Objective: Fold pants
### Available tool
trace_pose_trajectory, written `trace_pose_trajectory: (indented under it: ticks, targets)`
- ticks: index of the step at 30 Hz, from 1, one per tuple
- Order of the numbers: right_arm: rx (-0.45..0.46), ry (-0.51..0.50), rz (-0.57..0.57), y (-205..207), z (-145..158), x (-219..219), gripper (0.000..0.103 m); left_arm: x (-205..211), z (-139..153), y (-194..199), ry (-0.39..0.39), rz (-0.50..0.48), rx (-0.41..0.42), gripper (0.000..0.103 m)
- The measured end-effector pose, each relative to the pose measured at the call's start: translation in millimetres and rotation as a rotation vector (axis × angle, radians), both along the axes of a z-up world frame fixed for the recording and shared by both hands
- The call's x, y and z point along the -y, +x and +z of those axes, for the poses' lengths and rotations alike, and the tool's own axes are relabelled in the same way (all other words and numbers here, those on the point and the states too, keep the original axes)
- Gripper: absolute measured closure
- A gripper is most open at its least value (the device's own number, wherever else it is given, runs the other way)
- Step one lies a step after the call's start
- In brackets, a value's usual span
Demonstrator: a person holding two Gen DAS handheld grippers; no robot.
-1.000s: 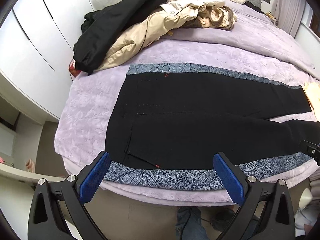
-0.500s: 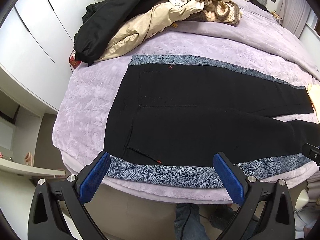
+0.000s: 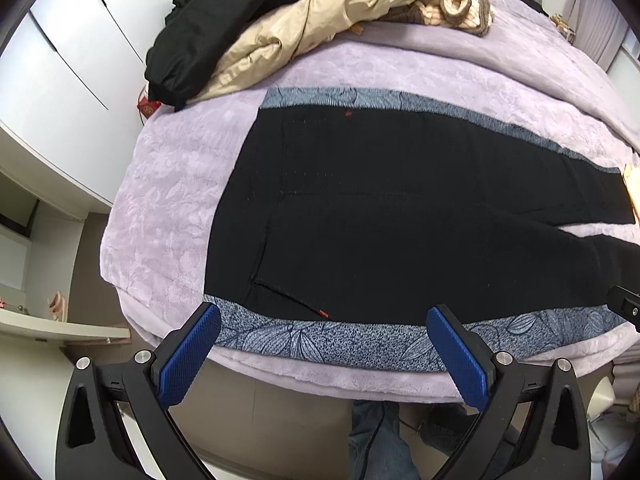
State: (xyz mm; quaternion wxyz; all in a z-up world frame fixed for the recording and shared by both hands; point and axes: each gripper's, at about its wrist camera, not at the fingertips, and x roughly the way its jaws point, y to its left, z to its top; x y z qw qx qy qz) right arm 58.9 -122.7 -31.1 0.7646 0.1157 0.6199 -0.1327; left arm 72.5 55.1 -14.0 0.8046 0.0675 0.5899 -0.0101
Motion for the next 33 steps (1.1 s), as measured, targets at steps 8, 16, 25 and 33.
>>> trace_pose_trajectory:
  ticks: [8,16,25,33]
  targets:
    - [-0.043,0.057,0.006,0.8,-29.4,-4.4,0.000,-2.3,-30.9,8.7,-0.012,0.009,-0.077,0.000]
    - [-0.079,0.093,0.019,2.7,-68.4,-11.3,0.000,-1.9,-68.0,15.8,0.010,0.017,-0.143,0.000]
    - [-0.076,0.112,0.031,10.7,-83.2,-15.3,0.000,-4.1,-82.3,18.4,0.016,0.031,-0.166,0.000]
    - [-0.043,0.152,0.030,15.1,-83.0,-12.2,0.000,-10.6,-85.9,24.3,-0.026,0.042,-0.154,0.000]
